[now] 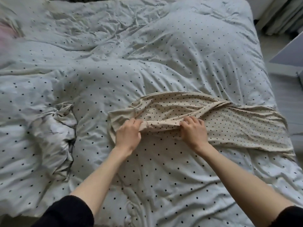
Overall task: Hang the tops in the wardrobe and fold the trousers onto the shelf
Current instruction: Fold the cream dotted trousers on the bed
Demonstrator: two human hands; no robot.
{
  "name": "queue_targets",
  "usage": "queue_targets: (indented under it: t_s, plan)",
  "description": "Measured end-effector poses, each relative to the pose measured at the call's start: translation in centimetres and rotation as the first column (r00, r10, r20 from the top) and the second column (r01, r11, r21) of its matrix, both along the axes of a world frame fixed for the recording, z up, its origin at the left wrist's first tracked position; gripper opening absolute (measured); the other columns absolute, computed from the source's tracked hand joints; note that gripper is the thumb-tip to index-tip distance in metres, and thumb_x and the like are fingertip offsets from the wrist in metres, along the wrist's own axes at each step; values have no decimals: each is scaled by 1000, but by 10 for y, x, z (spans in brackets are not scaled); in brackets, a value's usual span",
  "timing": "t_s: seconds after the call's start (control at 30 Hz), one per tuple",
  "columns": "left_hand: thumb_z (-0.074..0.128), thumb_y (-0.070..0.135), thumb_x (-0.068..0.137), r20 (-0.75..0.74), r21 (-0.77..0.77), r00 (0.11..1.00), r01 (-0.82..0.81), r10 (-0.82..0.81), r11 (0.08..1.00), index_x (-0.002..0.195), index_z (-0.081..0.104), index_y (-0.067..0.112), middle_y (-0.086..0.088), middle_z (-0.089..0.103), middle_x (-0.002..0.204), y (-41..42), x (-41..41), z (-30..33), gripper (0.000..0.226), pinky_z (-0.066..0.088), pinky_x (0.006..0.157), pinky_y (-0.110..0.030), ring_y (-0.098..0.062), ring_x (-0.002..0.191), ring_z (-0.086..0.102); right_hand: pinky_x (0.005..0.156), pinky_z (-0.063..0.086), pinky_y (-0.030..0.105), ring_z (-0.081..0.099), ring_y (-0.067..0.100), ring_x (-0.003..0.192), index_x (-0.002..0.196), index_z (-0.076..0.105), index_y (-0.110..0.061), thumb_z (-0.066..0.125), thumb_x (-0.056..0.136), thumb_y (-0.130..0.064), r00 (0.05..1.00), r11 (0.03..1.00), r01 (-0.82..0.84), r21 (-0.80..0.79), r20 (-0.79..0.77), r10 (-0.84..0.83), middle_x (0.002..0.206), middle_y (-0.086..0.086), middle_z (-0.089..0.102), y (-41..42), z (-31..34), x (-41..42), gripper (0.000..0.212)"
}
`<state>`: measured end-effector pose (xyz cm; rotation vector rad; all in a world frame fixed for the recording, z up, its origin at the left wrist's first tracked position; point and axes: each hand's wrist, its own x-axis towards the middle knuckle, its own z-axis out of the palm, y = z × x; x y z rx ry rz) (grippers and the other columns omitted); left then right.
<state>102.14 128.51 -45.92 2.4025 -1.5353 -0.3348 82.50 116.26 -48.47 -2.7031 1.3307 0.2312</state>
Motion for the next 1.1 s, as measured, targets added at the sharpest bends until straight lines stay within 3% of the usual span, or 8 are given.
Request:
queue_targets:
  t_s: [0.17, 0.37, 0.47, 0.57, 0.67, 0.87, 1.03, 1.1]
  plan:
    - [46, 3, 82, -82, 313, 993, -50, 79, 948, 112, 64, 27, -6, 65, 111, -48, 65, 40, 42, 45, 78, -37, -29, 104, 57, 99, 35, 37, 48, 20, 120, 113, 64, -16, 41, 98, -20, 987, 995, 99, 7, 127, -99, 126, 1, 59, -27, 26, 31, 27]
    - [52, 19, 91, 40, 108, 971, -239, 236, 965, 118, 61, 23, -9, 62, 121, -101, 115, 33, 29, 38, 91, -41, -31, 113, 53, 105, 32, 39, 47, 23, 123, 118, 59, -16, 42, 97, -18, 923, 973, 232, -1, 317, -220, 133, 5, 54, -89, 32, 86, 27]
    - [58, 34, 90, -87, 130, 929, -347, 359, 929, 136, 43, 19, -8, 44, 138, -93, 115, 7, 50, 33, 100, -45, -29, 127, 38, 116, 21, 45, 31, 25, 139, 137, 45, -14, 43, 98, -23, 874, 974, 228, 21, 436, -214, 150, 10, 35, -78, 13, 102, 40]
    - [57, 41, 89, -246, 90, 805, -536, 540, 839, 136, 40, 10, -15, 39, 138, -56, 99, -19, 59, 32, 102, -42, -31, 126, 36, 115, 18, 53, 24, 26, 143, 144, 37, -16, 46, 96, -33, 921, 999, 9, 54, 388, -29, 154, 11, 26, -27, -13, 104, 52]
    - [51, 45, 92, -347, 112, 638, -699, 687, 706, 120, 53, 8, -16, 51, 122, -23, 88, -33, 47, 37, 89, -34, -31, 113, 47, 102, 31, 66, 42, 35, 132, 136, 51, -14, 64, 86, -39, 950, 994, -71, 79, 310, 43, 145, 16, 42, 2, -27, 105, 57]
    - [58, 27, 92, -614, 162, 465, -717, 638, 678, 104, 60, 11, -6, 62, 102, -14, 100, -39, 20, 45, 66, -31, -18, 79, 56, 113, 14, 58, 29, 26, 141, 133, 53, -14, 55, 92, -35, 915, 974, 16, 224, 389, -105, 147, 9, 40, 9, -30, 122, 46]
    - [60, 13, 91, -673, 90, 470, -714, 571, 694, 92, 59, 11, -10, 62, 84, -10, 120, -32, 2, 39, 42, -18, -8, 39, 49, 113, 16, 56, 35, 24, 137, 124, 61, -17, 58, 91, -39, 840, 992, 27, 123, 536, -89, 142, 7, 47, -14, -5, 150, 40]
    - [57, 8, 92, -735, 68, 431, -722, 524, 689, 96, 57, 7, -10, 61, 86, -10, 129, -26, 4, 43, 43, -11, -7, 47, 58, 113, 8, 56, 30, 23, 139, 118, 65, -20, 56, 90, -44, 873, 993, -59, 107, 488, -1, 144, 6, 43, -19, 2, 164, 38]
